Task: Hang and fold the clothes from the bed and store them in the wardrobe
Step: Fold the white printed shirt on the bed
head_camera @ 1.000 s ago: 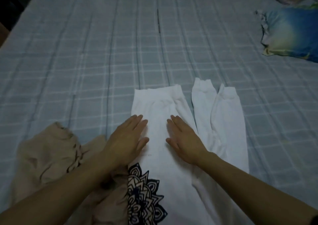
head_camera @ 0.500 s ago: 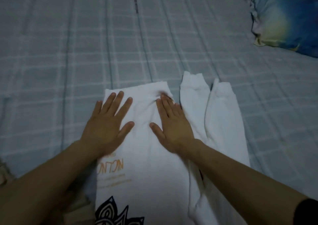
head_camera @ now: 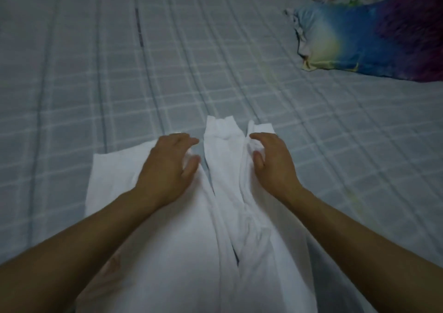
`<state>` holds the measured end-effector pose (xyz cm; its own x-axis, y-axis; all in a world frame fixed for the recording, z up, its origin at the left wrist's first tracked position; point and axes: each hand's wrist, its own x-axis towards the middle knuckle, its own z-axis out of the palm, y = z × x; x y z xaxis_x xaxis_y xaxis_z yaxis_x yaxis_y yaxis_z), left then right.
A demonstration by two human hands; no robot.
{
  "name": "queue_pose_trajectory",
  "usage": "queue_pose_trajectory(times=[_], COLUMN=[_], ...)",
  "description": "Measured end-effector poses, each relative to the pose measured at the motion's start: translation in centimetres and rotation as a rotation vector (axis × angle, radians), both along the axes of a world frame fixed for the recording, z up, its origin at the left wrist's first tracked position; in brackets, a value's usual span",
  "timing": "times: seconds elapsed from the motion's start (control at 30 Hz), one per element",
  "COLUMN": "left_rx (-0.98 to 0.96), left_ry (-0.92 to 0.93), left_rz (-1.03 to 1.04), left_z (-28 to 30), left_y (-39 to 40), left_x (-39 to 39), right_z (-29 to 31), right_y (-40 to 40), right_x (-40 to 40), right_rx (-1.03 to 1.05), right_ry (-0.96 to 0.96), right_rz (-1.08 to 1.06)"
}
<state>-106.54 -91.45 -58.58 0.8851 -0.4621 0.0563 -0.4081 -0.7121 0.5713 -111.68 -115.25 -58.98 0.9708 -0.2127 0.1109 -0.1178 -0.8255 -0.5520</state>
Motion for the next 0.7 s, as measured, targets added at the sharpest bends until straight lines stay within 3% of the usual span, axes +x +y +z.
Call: queue_pose_trajectory(times=[0.17,0.3,0.5,0.7], left_rx=[-0.038,-0.019,0.137,-0.256], left_ry=[0.088,0.163,0.332,0.202], left_rz=[-0.14,-0.174,-0.158,0.078], left_z=[0.1,0.0,-0.8,0.3], left_y=[-6.7,-10.5,-13.9,-11.9], left_x=[1.1,2.7,4.6,3.5], right_z=[-1.2,-2.2,-2.8,-0.9], right_y=[-4.2,-6.4,-7.8,-6.7], right_x=[1.4,2.6,3.6,4.5], right_rx=[-0.036,-0.02,0.156,0.342], right_ry=[0.197,0.315,0.157,-0.044], right_rz=[-0.127,-0.086,-0.043,0.056])
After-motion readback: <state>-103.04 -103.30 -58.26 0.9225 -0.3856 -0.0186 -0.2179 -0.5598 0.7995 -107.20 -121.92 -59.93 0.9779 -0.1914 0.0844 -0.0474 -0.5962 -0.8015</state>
